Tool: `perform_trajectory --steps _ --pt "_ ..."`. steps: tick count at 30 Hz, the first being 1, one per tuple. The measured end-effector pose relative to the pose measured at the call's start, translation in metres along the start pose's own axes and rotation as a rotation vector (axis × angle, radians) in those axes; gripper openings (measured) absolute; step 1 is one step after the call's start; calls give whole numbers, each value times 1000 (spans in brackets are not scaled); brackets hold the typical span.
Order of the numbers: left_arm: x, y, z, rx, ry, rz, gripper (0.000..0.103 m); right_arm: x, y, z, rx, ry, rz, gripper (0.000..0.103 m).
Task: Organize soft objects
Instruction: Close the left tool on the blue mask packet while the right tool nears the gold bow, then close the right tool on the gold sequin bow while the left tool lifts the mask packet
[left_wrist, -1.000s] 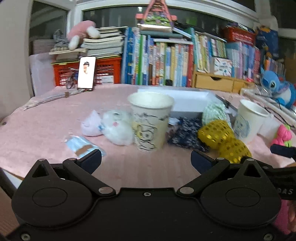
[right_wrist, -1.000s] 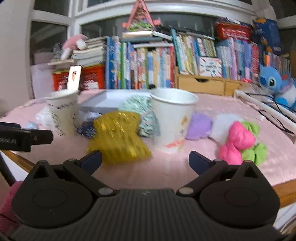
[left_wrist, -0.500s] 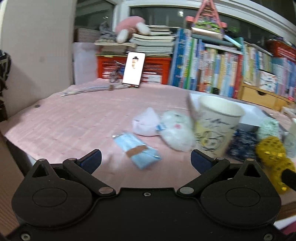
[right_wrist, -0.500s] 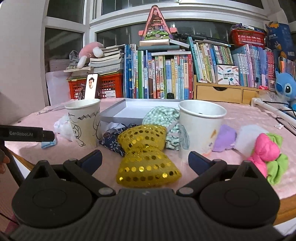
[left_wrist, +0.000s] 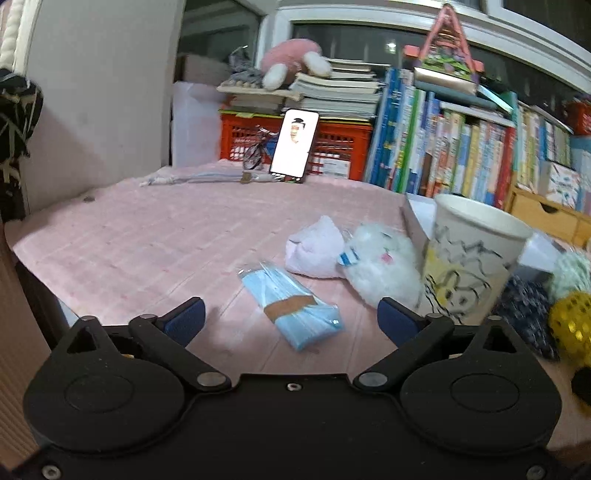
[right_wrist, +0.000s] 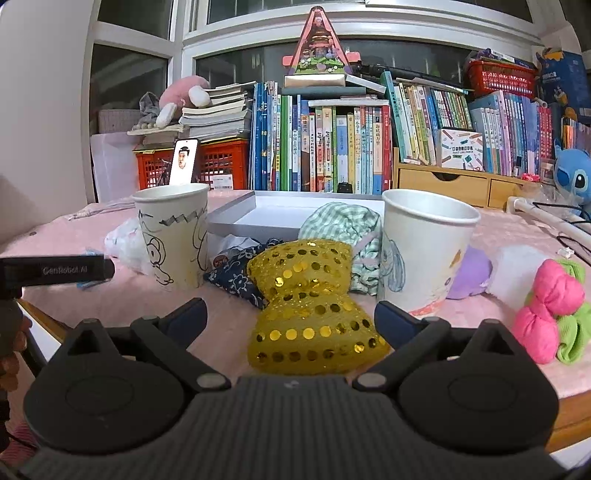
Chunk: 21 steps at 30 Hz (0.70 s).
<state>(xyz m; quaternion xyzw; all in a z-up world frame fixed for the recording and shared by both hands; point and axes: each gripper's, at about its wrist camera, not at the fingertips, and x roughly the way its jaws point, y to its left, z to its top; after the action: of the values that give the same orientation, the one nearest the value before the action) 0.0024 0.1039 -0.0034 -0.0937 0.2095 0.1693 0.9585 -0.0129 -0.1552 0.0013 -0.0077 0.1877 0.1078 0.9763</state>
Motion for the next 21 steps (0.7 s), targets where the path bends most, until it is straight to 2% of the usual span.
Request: perform_trajectory --steps 3,9,11,14,18,21 --pt "13 1 1 -24 27 6 89 2 3 0 -4 -9 -11 99" --pt "18 -9 -6 54 3 44 79 3 7 -3 -13 -29 -43 97" --pt "17 -13 -8 73 -10 36 73 5 8 -4 -19 -29 -49 97" --pt "13 -15 -10 85 -25 32 53 7 11 -6 -28 -29 -54 96" --pt "8 -15 -11 88 -30 16 51 8 12 -7 -33 -30 -58 93" --pt "5 -13 -11 90 -34 6 50 9 11 -8 -23 -24 -65 85"
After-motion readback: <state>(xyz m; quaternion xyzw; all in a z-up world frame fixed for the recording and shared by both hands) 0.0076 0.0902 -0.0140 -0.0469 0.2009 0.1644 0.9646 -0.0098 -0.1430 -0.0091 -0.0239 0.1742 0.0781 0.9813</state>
